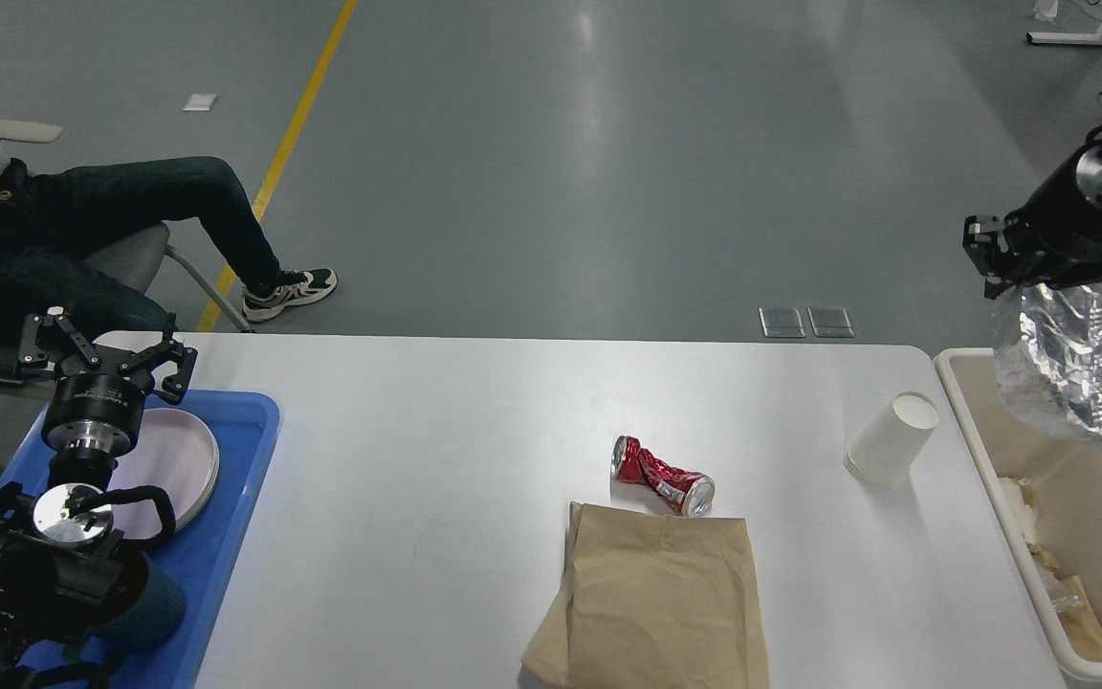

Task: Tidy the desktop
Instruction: 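Carry the foil wrapper into the beige bin and release it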

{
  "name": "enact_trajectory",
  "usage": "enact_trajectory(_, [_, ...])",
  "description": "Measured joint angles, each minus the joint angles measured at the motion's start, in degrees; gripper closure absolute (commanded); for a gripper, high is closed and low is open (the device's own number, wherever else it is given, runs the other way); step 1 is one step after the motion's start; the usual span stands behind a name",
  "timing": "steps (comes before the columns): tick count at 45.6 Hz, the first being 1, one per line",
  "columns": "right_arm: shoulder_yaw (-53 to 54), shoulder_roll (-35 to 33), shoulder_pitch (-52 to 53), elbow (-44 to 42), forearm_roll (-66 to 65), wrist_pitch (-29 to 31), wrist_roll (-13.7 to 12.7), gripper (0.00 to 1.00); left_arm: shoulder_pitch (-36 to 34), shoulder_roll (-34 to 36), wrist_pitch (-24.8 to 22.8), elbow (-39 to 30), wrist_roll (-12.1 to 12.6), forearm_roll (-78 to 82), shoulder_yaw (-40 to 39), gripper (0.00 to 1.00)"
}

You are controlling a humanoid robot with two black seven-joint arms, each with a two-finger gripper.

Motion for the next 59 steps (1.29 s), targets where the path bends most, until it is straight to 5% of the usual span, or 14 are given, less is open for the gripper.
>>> enact_trajectory(13, [-0.19,-1.11,0.00,-2.31,-1.49,-4.61,0.01,1.00,0.00,0.00,0.00,-0.01,0.00,0.00,0.00,0.04])
enact_trajectory(28, [0.74,-6.38,-24.65,-7.54,-1.94,-31.90,0.08,1.00,0.00,0.00,0.00,-0.01,0.00,0.00,-0.01,0.04])
enact_trajectory(30, [0.89,-6.68,-26.96,-8.38,-1.94,-33.58,0.13,0.66,0.00,0.00,0.00,-0.01,0.00,0.00,-0.02,0.04])
enact_trajectory(31, [1.07,-6.88,-28.81,-9.52,-1.94,-34.52,0.14,0.26,0.00,0.00,0.00,-0.01,0.00,0.00,-0.02,0.04])
enact_trajectory(32, [1.17,-6.97,-29.82,-10.24,-1.94,-34.88,0.15,0.01,0.00,0.00,0.00,-0.01,0.00,0.00,-0.02,0.04])
enact_trajectory(47, [4.20,-6.90,-43.48,-22.09,-1.41,-36.64,0.18,0.00,0.00,0.00,0.00,-0.01,0.00,0.00,-0.02,0.04])
enact_trajectory(59, [2.64,-3.75,-37.07,-18.95,-1.75,-35.63,0.17,0.00,0.00,0.00,0.00,-0.03,0.00,0.00,0.00,0.04])
